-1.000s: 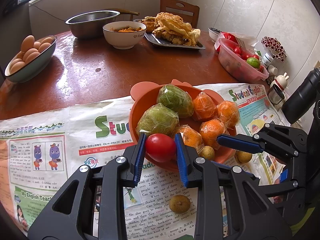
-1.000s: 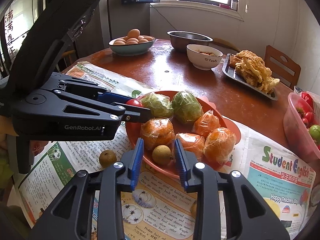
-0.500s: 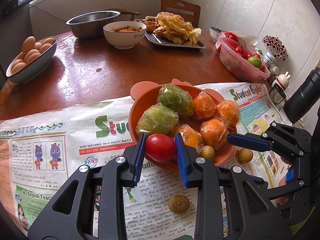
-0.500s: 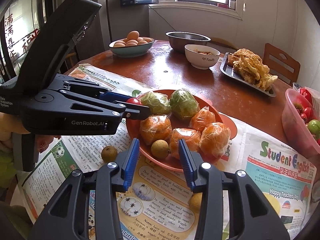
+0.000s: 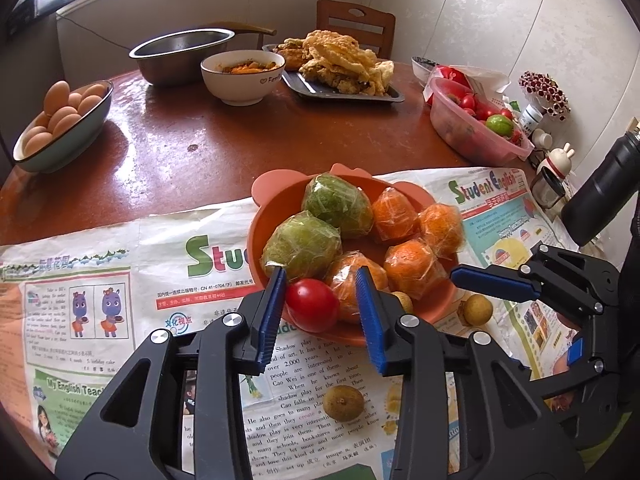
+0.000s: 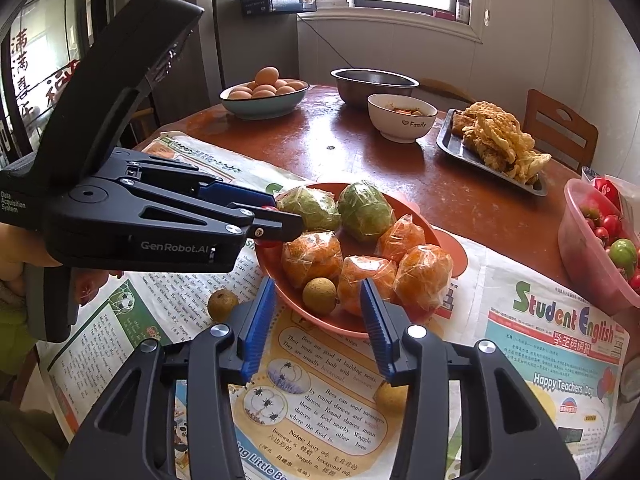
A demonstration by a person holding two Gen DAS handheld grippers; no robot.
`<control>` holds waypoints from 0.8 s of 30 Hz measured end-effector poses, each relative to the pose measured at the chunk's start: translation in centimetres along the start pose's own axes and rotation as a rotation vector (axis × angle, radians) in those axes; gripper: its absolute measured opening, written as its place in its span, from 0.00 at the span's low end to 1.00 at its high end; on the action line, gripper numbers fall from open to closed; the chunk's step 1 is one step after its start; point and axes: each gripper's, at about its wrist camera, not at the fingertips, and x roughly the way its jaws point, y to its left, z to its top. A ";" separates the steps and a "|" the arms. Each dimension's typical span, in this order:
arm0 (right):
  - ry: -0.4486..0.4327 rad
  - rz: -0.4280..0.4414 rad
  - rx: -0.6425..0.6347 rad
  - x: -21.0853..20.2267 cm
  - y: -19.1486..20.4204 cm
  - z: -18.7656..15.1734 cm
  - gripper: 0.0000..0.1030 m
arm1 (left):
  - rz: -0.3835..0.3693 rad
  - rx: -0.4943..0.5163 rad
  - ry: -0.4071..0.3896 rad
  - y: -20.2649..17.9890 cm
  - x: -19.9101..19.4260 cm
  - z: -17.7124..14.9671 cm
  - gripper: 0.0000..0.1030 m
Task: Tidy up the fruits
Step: 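Open the right tool to drop the brown fruit while the left tool releases the tomato, then withdraw both open tools from the bowl back over the newspaper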
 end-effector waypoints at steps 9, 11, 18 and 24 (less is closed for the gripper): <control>-0.019 -0.010 0.004 -1.1 0.0 0.1 0.51 | 0.000 0.005 -0.026 -0.6 -1.3 0.2 0.38; -0.023 -0.016 0.003 -1.4 0.0 0.1 0.53 | 0.005 0.006 -0.029 -0.8 -1.4 0.3 0.42; -0.038 -0.027 0.010 -2.3 -0.1 0.0 0.62 | 0.009 0.010 -0.045 -1.4 -2.3 0.5 0.48; -0.051 -0.044 0.017 -3.4 -0.2 -0.2 0.72 | 0.014 0.016 -0.058 -2.0 -3.1 0.5 0.53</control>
